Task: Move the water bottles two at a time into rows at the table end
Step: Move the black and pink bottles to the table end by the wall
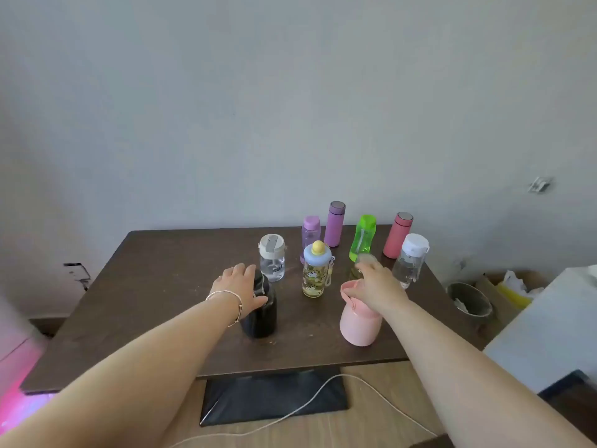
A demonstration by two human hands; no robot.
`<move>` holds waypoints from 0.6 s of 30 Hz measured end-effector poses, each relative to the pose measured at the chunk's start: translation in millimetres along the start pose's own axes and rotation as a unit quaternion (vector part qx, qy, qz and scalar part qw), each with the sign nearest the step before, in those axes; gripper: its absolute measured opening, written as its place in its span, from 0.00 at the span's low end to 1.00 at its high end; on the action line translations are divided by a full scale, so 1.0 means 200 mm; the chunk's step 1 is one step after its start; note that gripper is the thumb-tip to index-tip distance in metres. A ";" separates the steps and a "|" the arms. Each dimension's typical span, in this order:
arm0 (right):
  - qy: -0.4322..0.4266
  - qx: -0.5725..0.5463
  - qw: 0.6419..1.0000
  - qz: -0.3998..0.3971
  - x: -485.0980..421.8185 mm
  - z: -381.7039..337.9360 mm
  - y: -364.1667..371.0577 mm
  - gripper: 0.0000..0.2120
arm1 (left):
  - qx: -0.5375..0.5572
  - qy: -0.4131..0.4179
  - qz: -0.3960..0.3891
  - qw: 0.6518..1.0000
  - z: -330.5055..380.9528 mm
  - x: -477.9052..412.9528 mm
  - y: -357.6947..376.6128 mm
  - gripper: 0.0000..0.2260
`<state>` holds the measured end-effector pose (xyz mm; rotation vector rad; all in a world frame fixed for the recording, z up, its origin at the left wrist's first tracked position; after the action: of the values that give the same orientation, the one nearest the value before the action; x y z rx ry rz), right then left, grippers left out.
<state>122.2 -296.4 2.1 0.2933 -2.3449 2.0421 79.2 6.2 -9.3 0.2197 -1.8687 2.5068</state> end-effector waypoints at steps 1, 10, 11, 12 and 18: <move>0.013 -0.001 1.000 -0.004 -0.01 0.02 0.02 0.35 | -0.005 -0.003 -0.007 1.000 -0.02 -0.01 0.01 0.34; 0.079 -0.024 0.995 -0.060 -0.06 0.20 0.19 0.39 | 0.059 -0.052 -0.031 0.996 -0.15 -0.16 0.16 0.42; 0.077 -0.030 0.994 -0.064 -0.07 0.21 0.22 0.39 | 0.069 -0.058 -0.034 0.995 -0.17 -0.17 0.18 0.43; 0.075 -0.035 0.994 -0.066 -0.09 0.22 0.24 0.40 | 0.077 -0.065 -0.037 0.994 -0.17 -0.17 0.20 0.44; 0.054 -0.063 0.995 -0.056 -0.14 0.24 0.33 0.35 | 0.180 -0.092 -0.009 0.979 -0.18 -0.22 0.28 0.45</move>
<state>145.8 -331.9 -73.0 0.2951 -2.3231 1.8061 113.2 27.5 -77.5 0.4854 -1.4329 2.8820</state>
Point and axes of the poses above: each hand's wrist, its own x-axis away from the middle knuckle, its own y-axis out of the palm, z = x × y, the point moved 8 cm from there along -x, towards the middle knuckle, and after that the axes turned 9 degrees about x, right-handed, at the moved point
